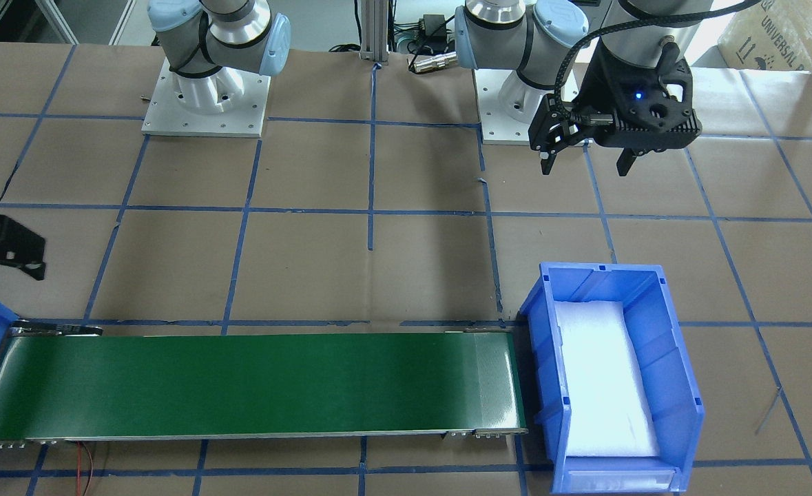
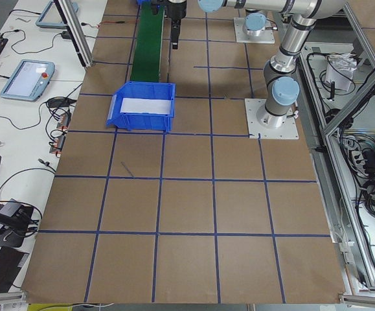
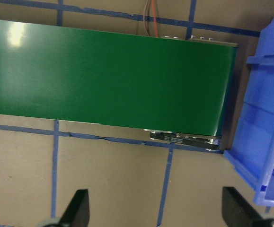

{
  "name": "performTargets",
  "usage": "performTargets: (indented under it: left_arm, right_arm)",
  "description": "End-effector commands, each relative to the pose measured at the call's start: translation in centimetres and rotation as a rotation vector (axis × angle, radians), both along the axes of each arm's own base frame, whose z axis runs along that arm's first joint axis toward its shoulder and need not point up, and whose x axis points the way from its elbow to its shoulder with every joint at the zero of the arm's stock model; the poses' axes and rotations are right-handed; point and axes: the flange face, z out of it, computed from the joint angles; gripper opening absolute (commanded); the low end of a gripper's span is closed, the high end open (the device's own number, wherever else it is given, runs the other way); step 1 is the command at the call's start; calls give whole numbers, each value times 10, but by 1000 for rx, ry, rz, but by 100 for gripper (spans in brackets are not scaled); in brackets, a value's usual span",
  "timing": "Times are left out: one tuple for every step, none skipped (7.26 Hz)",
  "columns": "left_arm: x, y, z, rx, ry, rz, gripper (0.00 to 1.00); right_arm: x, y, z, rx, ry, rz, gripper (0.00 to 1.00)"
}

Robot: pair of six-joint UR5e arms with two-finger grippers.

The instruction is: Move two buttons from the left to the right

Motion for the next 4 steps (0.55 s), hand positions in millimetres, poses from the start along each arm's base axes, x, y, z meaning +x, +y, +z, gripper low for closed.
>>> performTargets:
  left_arm:
    - [-1,0,0,-1,1,-3,100]
    - [0,-2,-2,4,2,-1,100]
    - [0,-1,-1,1,1,-1,100]
    - [0,0,0,-1,-1,-1,100]
  right_arm:
    - [112,60,-4,12,8,-32,100]
    - [126,84,1,0,12,-80,100]
    - [128,98,9,-11,8,-101,100]
    - [126,96,2,4,-1,-94,100]
